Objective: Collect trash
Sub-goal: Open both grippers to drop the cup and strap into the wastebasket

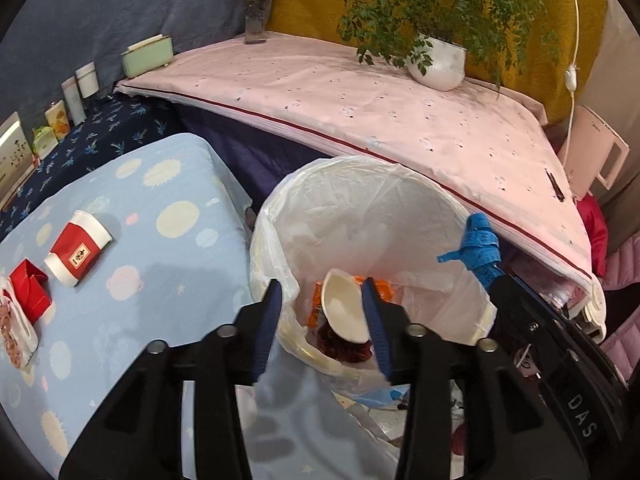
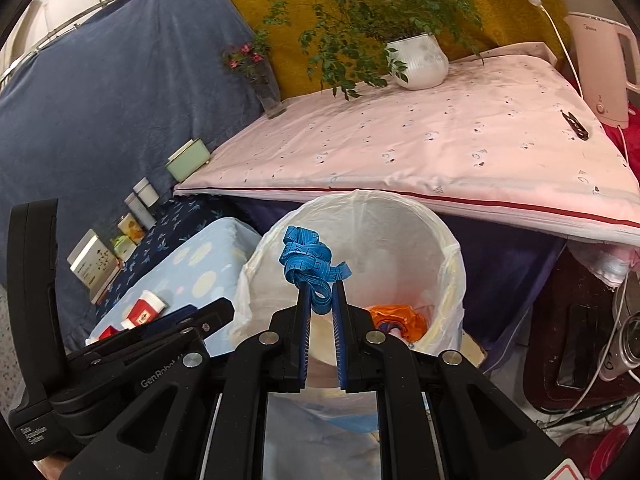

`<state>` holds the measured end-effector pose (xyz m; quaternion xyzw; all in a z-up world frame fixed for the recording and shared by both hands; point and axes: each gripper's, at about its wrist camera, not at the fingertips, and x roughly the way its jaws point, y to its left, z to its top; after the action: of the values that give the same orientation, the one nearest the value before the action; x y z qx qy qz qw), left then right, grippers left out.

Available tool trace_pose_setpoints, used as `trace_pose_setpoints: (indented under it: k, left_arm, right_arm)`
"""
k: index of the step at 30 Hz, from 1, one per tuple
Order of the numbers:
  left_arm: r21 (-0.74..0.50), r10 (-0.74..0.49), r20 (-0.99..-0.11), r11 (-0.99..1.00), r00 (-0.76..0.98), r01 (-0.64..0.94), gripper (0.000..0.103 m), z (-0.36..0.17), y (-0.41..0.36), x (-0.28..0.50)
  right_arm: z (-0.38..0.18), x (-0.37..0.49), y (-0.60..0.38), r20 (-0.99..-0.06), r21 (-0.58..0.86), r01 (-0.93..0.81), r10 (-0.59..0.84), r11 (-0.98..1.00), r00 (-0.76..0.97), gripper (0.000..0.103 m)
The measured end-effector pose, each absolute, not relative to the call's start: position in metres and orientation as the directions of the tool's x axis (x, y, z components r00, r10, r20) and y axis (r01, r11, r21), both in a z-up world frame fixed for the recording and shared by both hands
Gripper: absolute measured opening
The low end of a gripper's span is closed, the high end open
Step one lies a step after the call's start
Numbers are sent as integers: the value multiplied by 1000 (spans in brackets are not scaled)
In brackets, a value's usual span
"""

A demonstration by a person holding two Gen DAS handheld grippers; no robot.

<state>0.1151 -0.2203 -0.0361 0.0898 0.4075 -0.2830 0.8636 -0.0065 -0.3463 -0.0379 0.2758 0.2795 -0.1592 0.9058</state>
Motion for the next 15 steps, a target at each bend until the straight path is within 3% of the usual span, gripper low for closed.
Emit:
trace_pose_setpoints:
  k: [10,15]
  left_arm:
    - [-68,-371,-770,857,519,511,41,-46,-205,126]
    - [-61,-359,-763,868,538,493,52,-46,-197,126]
  right_arm:
    - [-52,8,-345,-613,413,440,-114,797,782,11]
    - [-56,21,-344,-627,404,443,-111,800,771,14]
